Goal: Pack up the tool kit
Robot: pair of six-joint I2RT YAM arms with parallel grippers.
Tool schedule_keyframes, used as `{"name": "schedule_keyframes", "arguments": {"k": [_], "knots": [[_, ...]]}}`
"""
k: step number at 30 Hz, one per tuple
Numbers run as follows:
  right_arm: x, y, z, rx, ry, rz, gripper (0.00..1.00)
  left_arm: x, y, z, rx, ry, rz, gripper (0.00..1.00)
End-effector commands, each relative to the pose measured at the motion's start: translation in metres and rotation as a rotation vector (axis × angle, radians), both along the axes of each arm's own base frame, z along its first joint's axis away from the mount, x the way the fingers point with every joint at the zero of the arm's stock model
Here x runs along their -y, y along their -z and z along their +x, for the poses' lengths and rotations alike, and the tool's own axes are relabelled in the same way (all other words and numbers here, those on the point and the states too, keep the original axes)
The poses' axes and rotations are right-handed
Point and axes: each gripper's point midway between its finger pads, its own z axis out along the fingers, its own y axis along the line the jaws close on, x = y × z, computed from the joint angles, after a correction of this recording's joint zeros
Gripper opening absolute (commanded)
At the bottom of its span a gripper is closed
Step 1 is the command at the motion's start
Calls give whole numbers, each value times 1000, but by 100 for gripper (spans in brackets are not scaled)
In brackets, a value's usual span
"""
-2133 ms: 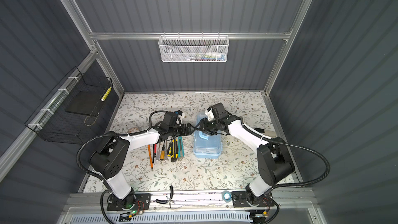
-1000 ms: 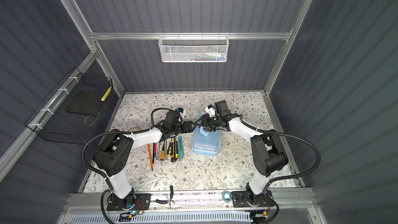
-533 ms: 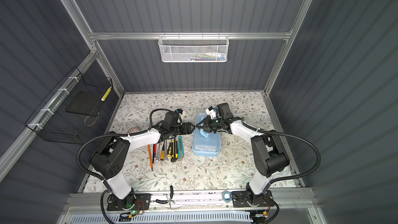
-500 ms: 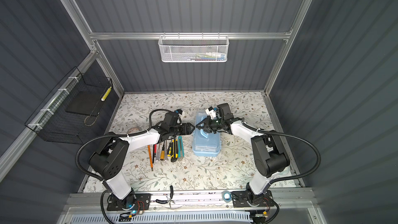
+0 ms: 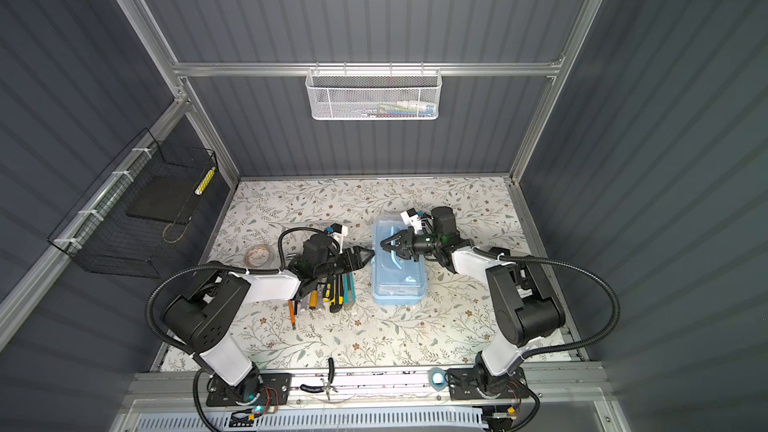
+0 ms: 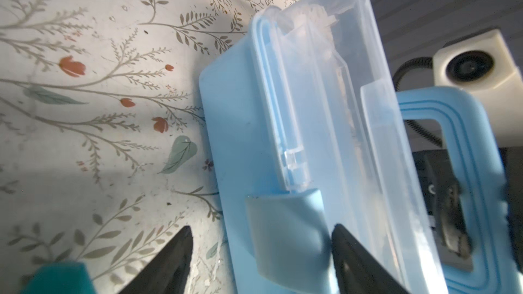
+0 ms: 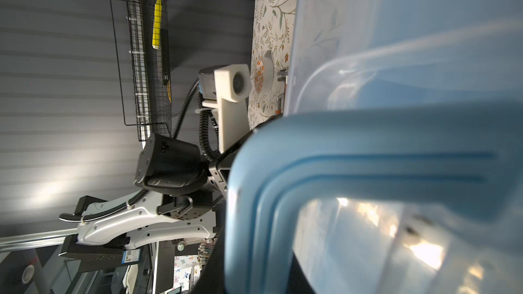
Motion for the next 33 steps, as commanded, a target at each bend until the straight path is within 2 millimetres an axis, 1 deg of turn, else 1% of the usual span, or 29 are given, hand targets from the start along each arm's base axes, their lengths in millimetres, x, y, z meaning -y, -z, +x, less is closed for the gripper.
{"name": "schedule_keyframes", "arguments": {"k": [1,4,7,10,15,20,24,26,29,31,33], "knots": [[-20,34,-28,67,-122,55,0,33,-20,-24,8,145,-202,77],[-22,37,-25,49,-117,94,0,36,-24,-26,0,150,-297,77],[-23,43,-22,34,-106,110,0,39,-24,-27,-24,160,-349,76],[-23,46,-21,21,-102,114,0,41,-29,-29,-26,175,-380,76],[-22,52,-23,9,-93,92,0,40,-36,-36,-16,202,-382,76],[-19,60,-22,-4,-73,26,0,40,-54,-43,10,241,-379,76],[-12,75,-19,-4,-45,-117,0,41,-78,-48,42,279,-401,76],[-9,80,-17,9,-37,-182,0,42,-92,-50,55,296,-435,76],[-7,82,-14,22,-32,-219,0,45,-108,-50,66,314,-511,76],[-6,84,-11,22,-29,-234,0,46,-115,-49,71,322,-568,76],[-7,86,-11,20,-30,-239,0,47,-117,-47,65,326,-611,75]]}}
